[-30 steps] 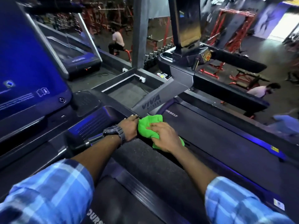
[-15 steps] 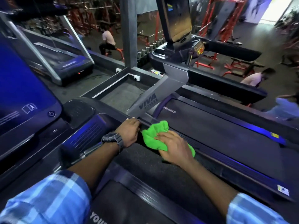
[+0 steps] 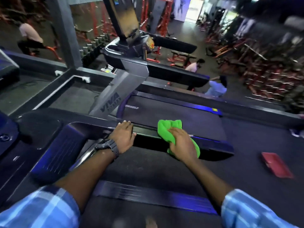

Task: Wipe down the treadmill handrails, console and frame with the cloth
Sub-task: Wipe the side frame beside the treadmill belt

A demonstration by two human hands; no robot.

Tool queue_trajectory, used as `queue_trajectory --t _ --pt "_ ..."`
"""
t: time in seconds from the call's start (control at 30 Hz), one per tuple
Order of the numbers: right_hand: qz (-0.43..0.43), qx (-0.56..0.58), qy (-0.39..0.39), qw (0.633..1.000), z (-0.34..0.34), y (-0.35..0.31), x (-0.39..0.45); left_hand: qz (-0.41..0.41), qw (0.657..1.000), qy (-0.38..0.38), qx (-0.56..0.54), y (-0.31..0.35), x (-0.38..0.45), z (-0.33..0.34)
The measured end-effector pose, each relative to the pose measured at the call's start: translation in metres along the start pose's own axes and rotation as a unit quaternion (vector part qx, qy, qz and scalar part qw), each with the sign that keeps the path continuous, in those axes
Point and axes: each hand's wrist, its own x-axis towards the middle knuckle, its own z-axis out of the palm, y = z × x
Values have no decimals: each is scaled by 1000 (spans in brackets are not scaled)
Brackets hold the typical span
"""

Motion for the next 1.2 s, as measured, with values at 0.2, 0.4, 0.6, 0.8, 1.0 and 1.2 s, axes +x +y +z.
queue_trajectory --t 0.2,0.4,0.6,0.8,1.0,1.2 --pt "-17 20 -27 999 13 -56 2 28 997 -7 73 0 2 7" --pt "43 4 24 999 -15 11 -42 47 996 -23 78 15 2 8" --pt "40 21 -12 999 2 -49 -1 75 993 -21 85 38 0 13" --pt "123 -52 31 991 -31 21 -45 80 991 -13 106 38 -4 15" --pt "78 -41 -22 996 -16 -12 -4 61 990 -14 126 46 0 19" --pt "86 -43 37 995 -38 56 -78 59 990 -12 126 54 0 15"
